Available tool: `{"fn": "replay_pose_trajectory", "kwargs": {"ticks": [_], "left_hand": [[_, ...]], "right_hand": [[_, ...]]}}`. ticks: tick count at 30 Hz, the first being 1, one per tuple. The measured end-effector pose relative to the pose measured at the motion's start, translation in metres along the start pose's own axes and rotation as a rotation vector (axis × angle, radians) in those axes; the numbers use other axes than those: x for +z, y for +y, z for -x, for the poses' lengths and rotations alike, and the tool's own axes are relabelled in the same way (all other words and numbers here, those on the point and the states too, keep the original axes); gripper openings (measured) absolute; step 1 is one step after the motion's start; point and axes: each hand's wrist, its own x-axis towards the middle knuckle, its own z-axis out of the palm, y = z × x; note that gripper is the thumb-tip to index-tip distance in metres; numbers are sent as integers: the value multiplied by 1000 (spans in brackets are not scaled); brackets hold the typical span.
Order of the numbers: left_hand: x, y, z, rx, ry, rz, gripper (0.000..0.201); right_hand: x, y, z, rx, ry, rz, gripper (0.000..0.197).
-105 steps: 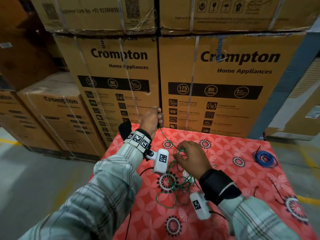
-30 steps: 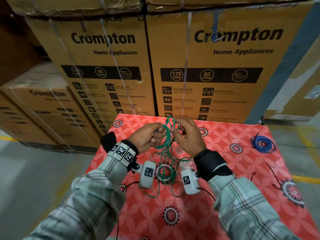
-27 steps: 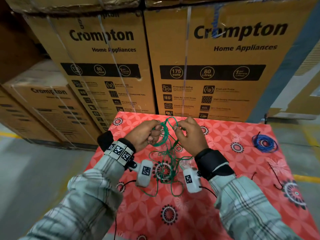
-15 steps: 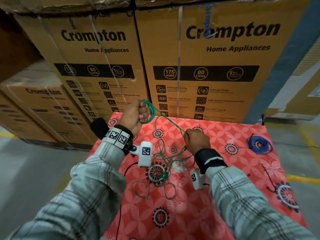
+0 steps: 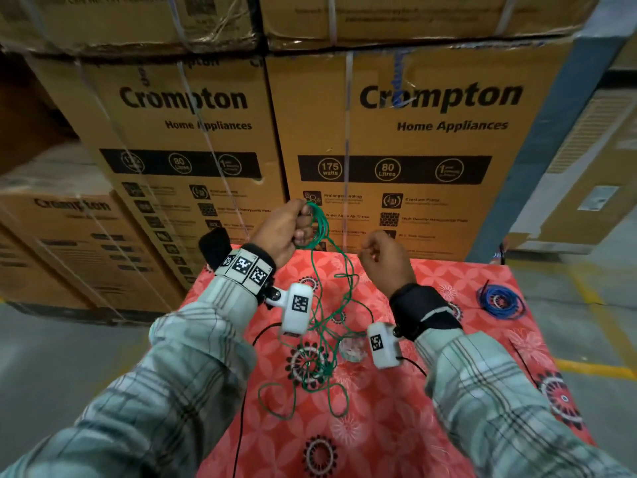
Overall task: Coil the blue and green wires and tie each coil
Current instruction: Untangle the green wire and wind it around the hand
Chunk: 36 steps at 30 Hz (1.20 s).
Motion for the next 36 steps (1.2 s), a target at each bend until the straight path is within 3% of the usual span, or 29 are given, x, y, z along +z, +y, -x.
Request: {"fn": "replay_pose_trajectory", "kwargs": {"ticks": [3, 5, 10, 12, 18, 22, 27, 32, 36], "left_hand": [[8, 20, 5, 26, -54, 19, 35], [10, 32, 8, 37, -107, 41, 36], [6, 61, 13, 114, -111, 80, 37], [-2, 66, 11, 160, -56, 104, 37], [0, 54, 13, 224, 56, 189, 37], [2, 65, 12, 252, 85, 264, 37], [13, 58, 4, 271, 67, 320, 34], [18, 55, 1, 247, 16, 313, 34], [25, 64, 9, 258, -44, 335, 35]], "right_hand": [[4, -38, -3, -100, -125, -68, 6], [14, -55, -4, -132, -189, -33, 25], [36, -63, -10, -202, -47, -12, 26], [39, -50, -9, -140, -50, 93, 28], [45, 15, 20, 127, -390, 589, 19], [42, 51, 47, 235, -491, 698, 26], [32, 63, 51, 335, -433, 628, 25], [28, 63, 52, 185, -336, 488, 27], [26, 57, 42, 132, -295, 174, 61]]}}
